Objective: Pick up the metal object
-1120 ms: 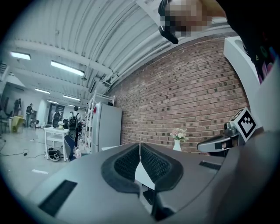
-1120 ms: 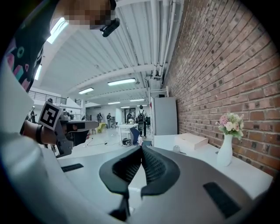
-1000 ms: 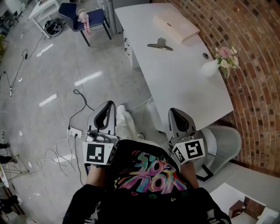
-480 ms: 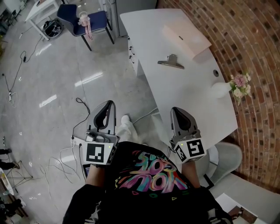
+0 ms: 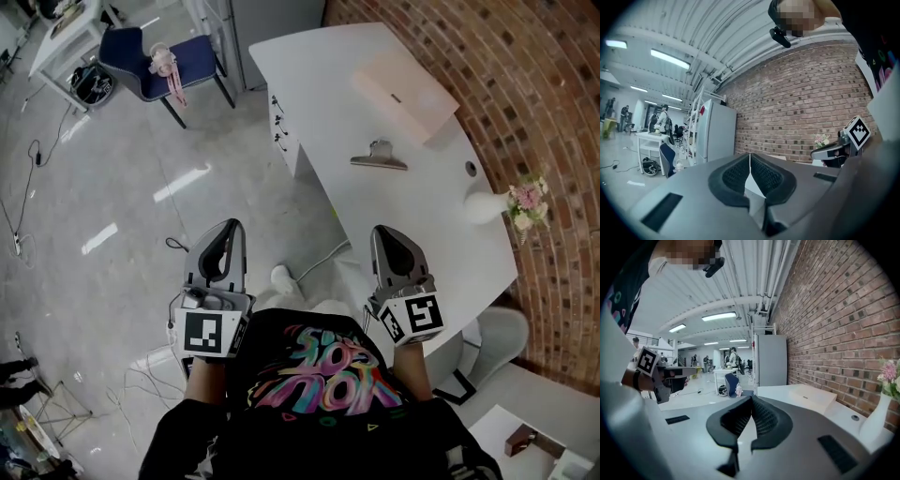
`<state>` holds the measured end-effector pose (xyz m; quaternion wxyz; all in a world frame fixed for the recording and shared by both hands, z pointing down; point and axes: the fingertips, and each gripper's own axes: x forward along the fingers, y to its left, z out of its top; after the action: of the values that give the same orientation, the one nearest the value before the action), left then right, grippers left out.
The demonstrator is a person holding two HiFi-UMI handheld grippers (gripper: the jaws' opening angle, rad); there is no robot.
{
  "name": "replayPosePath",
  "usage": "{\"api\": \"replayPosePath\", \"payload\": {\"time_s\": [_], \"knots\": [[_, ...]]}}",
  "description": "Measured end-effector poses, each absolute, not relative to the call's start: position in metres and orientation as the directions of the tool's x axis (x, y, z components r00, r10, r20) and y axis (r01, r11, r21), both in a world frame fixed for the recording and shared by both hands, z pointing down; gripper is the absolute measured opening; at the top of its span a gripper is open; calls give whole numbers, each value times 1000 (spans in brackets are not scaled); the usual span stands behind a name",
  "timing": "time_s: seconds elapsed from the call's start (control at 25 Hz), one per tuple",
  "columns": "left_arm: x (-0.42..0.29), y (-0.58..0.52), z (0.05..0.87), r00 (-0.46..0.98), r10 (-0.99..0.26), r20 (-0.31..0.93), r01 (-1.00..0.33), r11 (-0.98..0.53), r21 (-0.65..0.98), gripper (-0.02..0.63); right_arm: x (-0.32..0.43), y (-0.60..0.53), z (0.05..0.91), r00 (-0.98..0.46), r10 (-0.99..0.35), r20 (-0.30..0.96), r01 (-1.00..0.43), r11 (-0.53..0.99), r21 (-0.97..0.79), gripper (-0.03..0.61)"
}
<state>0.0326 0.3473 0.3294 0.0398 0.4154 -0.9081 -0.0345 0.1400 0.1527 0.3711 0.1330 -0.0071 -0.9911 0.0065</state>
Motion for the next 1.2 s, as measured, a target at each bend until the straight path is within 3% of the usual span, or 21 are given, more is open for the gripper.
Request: {"api": "replayPosePath", "payload": {"time_s": [0.56,1.2], "knots": [[-22,299,359,-530,-840,120,-839,540,73,29,98,118,400,-949,-87,304,-102,994,-33,18],[-192,117,332,-381,-918,107,-922,386,37,29,-49,-33,398,-936,-223,272,-263,957,-120,18]]}}
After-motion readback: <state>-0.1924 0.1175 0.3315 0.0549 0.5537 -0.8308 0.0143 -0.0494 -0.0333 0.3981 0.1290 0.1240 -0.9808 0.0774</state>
